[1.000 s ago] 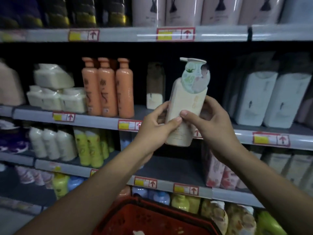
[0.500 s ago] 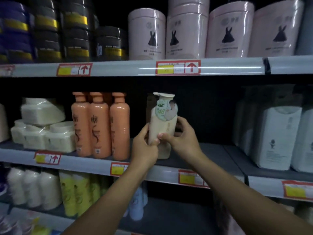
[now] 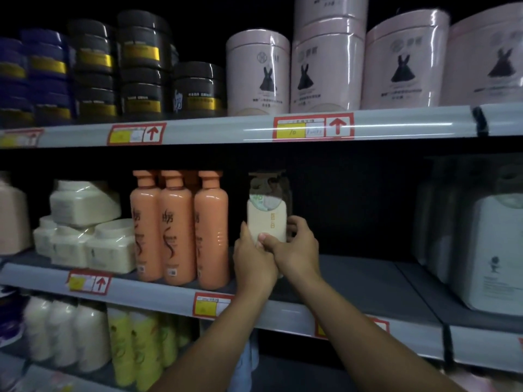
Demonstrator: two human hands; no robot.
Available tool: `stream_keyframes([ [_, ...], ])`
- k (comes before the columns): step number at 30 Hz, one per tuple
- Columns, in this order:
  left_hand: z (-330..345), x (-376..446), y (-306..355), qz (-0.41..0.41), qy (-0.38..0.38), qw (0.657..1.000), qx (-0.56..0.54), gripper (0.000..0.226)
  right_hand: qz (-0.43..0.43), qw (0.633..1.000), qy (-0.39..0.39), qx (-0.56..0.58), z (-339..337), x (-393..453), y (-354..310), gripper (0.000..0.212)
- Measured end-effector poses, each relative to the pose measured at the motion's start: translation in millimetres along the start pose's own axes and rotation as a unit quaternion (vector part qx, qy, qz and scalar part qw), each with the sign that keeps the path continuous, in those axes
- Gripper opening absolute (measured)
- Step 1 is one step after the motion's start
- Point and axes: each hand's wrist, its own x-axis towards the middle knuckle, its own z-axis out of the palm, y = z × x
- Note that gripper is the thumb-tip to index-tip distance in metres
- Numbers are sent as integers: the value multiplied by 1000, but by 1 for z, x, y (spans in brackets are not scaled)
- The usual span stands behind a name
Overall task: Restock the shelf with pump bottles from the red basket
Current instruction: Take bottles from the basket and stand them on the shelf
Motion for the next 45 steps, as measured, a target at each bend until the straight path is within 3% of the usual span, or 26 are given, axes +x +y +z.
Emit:
stream_keyframes([
  [7,-6,-19,8,-6,46,999,10,57,26,1000,7,-3,-10,-22,6,73],
  [12,-15,-54,19,42,43,998,-27,55,-15,1000,19,17,-37,-58,-4,48],
  [20,-30,-126,37,42,-3,995,-93,47,-30,1000,7,-3,-79,-126,-18,44],
  [26,-35,-198,-25,45,-29,995,-80,38,28,999,-33,-31,-98,-201,27,44],
  [31,-44,-259,-119,2,-140,989,35,36,47,983,-94,-151,-112,-280,115,47],
  [34,-63,-278,-178,-80,-214,967,115,37,86,950,-159,-253,-134,-316,180,47],
  [37,-74,-282,-213,-142,-297,920,213,46,130,871,-307,-361,-142,-328,217,59],
  [41,-70,-276,-232,-126,-376,863,312,58,125,800,-434,-394,-131,-338,246,60],
  [45,-73,-280,-241,-163,-474,763,407,51,130,677,-564,-454,-126,-351,269,61],
])
